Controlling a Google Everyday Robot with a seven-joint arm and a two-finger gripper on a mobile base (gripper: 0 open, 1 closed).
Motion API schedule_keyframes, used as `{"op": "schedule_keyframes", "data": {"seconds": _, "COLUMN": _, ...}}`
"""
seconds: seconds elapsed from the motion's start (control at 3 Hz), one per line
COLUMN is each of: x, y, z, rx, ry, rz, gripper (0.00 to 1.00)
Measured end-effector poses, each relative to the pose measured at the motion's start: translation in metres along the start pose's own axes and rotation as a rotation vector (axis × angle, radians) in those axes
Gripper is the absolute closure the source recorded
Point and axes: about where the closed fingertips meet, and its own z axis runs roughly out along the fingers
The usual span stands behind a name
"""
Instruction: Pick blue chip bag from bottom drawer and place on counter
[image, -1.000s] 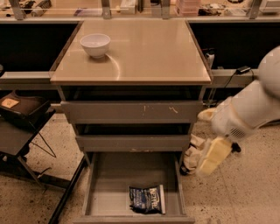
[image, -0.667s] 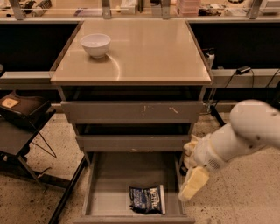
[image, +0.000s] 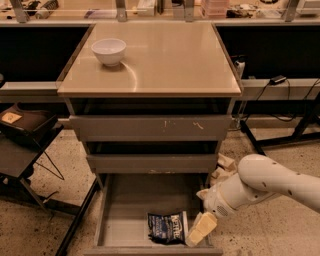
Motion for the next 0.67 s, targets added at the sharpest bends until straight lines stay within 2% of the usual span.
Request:
{"op": "schedule_keyframes", "data": {"seconds": 0.33, "x": -0.005, "y": -0.016, "z": 0.007, "rx": 0.054, "ry": -0.085, "rz": 0.042, "gripper": 0.0}}
{"op": "schedule_keyframes", "data": {"seconds": 0.67, "x": -0.023, "y": -0.072, "z": 0.008, "rx": 0.201, "ry": -0.18, "rz": 0.106, "gripper": 0.0}}
